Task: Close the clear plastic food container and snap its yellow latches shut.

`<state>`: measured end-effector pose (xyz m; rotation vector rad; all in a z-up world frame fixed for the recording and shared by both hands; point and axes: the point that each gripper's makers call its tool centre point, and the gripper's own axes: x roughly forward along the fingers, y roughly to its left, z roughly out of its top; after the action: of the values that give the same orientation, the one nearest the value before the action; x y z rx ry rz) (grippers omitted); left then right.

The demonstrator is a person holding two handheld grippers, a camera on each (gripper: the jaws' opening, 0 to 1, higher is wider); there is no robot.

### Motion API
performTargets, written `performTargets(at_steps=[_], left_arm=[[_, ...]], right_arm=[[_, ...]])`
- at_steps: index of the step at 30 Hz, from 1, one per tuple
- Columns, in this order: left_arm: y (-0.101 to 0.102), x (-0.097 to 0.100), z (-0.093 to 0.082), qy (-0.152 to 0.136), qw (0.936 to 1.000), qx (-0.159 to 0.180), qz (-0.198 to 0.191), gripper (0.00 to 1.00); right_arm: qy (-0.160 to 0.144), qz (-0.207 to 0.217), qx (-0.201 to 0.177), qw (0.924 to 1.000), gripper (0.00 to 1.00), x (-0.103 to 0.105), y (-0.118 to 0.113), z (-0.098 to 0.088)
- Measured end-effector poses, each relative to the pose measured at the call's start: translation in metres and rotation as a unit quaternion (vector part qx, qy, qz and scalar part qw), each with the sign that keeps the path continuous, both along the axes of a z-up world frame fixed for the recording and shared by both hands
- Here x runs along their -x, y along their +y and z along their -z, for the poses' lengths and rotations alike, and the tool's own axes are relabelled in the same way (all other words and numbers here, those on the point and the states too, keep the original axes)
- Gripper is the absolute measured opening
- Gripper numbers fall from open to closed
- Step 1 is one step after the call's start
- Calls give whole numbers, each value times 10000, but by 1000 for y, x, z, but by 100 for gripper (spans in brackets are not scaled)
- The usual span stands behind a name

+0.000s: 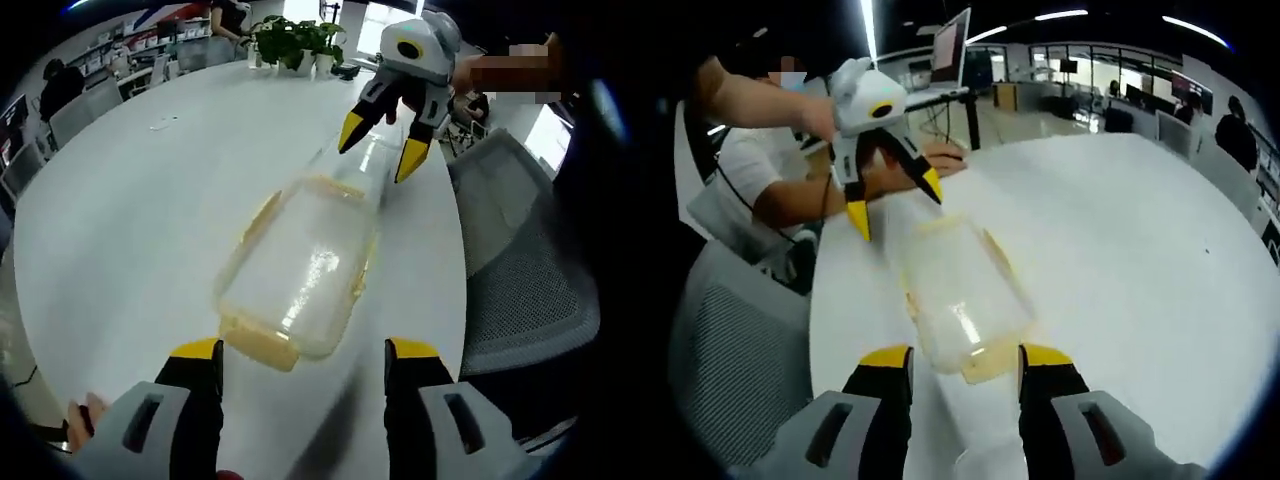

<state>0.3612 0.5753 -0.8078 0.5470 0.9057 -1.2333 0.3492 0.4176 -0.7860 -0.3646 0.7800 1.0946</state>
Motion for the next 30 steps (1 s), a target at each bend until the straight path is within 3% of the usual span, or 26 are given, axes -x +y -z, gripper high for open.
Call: performTargets(at_steps=[4, 30], left_arm=[[1, -3, 2, -70, 9998, -105, 157, 65], [4, -17, 11, -444, 9901, -728, 1111, 62]], right_arm=[[-34, -278, 299, 9992, 43, 1, -5, 6], [-70, -833, 868, 9927, 42, -13, -6, 23]])
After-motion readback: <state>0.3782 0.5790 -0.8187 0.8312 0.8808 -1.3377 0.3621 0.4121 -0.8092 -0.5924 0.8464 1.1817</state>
